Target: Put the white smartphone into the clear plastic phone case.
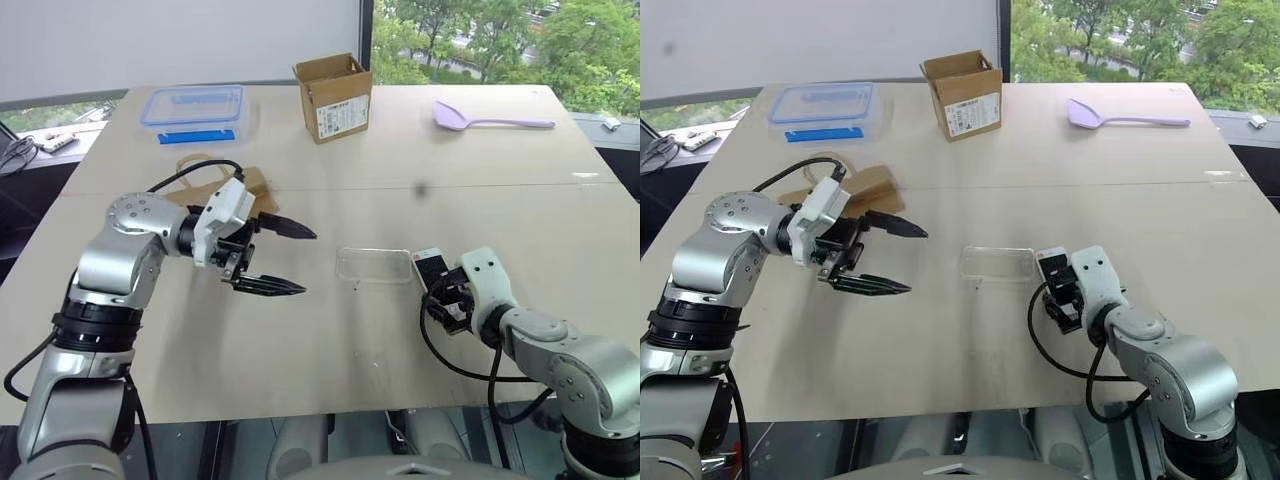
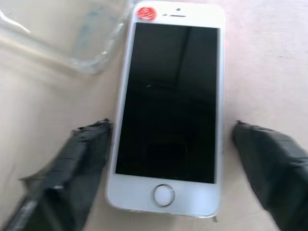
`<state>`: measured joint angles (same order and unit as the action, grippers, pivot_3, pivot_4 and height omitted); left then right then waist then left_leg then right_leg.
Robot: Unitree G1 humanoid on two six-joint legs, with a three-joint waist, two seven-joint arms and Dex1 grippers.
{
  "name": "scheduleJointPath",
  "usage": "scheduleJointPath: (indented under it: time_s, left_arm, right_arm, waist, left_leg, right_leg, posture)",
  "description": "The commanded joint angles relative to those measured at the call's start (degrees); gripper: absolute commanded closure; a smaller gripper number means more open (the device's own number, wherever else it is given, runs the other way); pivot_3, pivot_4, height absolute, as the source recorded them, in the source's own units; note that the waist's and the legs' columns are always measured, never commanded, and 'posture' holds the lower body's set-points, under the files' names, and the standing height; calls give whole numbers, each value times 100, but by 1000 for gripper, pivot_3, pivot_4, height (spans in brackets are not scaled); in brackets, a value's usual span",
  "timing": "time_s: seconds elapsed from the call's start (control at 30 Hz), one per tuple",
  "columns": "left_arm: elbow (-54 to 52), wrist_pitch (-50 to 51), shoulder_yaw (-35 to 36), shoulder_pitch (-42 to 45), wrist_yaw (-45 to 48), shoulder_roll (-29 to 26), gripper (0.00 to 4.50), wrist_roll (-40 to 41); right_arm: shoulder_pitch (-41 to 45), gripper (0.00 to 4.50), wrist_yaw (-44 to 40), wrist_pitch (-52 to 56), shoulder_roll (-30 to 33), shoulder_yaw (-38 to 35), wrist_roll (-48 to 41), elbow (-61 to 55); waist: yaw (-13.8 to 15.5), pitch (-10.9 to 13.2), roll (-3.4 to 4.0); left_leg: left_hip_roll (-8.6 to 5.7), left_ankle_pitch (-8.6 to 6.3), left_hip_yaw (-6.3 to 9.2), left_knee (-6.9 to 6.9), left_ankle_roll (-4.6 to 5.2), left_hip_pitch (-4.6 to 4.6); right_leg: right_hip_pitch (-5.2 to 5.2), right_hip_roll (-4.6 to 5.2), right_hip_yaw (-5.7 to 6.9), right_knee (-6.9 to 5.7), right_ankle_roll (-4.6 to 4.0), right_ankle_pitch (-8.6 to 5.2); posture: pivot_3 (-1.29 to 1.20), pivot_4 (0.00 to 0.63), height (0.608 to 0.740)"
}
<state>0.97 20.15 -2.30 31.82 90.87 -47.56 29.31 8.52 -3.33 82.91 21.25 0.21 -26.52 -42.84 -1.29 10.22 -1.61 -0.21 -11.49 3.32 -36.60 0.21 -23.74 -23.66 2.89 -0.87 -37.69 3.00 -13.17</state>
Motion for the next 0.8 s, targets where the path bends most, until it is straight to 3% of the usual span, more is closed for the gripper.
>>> scheduleJointPath:
  time_s: [0.03,0.2,0.3,0.43,0.63,0.8]
  left_arm:
    - [-270,61,137,-85,-107,-46,0,97]
    - [-533,212,252,-395,-293,-56,0,235]
    - [-537,264,304,-507,-389,-62,0,280]
    - [-509,206,325,-649,-349,-115,0,253]
    - [-413,-90,282,-929,-332,-144,0,65]
    - [-325,-278,306,-1179,-493,-55,0,-42]
  right_arm:
    - [-131,1584,-385,-196,218,122,-23,378]
    - [-276,1591,-1325,-1221,1271,-486,-16,599]
    - [-402,1591,-2432,-2252,2189,-839,-32,991]
    - [-224,1591,-3801,-3520,2799,-1116,-270,1520]
    - [919,1591,-5200,-4576,3173,-312,-5,2558]
    - [2010,1591,-5660,-5099,3096,792,780,3114]
  waist:
    - [-25,-5,-8]
    - [-20,-2,-4]
    - [65,11,12]
    - [51,17,14]
    - [-56,28,25]
    - [-69,34,28]
  left_leg:
    - [0,0,0,0,0,0]
    - [-1,0,3,1,0,-3]
    - [-7,0,0,0,1,-12]
    - [-11,-2,-5,5,4,-14]
    - [4,-3,-14,19,4,-2]
    - [4,-3,-19,19,3,-6]
  right_leg:
    - [0,0,0,0,0,0]
    - [0,8,-2,5,0,0]
    - [0,11,7,14,1,0]
    - [-1,14,6,19,2,0]
    - [-4,-3,1,17,1,0]
    - [-6,0,-4,20,1,0]
  posture:
    - [0,150,740]
    - [0,150,740]
    - [0,150,740]
    - [0,150,740]
    - [0,150,740]
    - [0,150,740]
